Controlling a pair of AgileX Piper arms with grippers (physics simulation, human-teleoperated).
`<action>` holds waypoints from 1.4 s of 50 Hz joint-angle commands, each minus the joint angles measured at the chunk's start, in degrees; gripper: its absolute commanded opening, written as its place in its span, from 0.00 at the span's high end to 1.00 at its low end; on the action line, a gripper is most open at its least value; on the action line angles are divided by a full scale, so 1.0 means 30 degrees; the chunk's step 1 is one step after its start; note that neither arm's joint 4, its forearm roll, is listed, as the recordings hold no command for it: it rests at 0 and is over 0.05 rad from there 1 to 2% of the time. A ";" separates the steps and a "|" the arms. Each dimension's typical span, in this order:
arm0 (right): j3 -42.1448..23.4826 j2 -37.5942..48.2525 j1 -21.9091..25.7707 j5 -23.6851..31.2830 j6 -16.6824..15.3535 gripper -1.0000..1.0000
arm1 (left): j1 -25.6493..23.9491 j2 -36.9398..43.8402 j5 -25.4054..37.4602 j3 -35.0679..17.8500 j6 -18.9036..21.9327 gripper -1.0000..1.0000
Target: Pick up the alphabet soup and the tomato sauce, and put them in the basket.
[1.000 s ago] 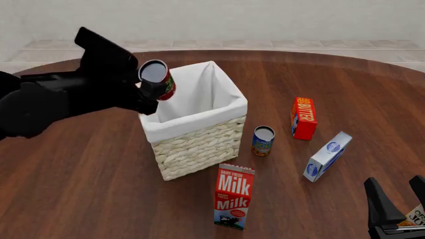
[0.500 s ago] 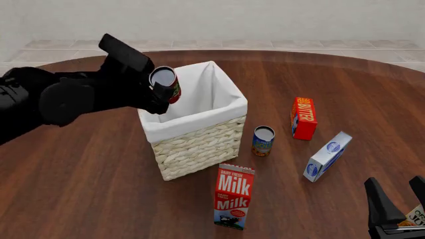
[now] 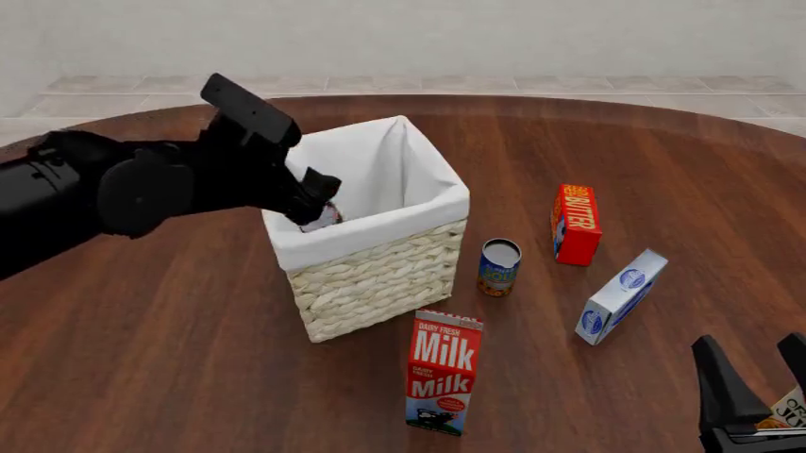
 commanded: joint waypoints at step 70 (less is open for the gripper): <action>-0.0042 -0.0005 0.0236 0.0067 -0.0226 0.00 | 0.0141 -0.7035 -0.3538 -0.0772 -0.7088 0.00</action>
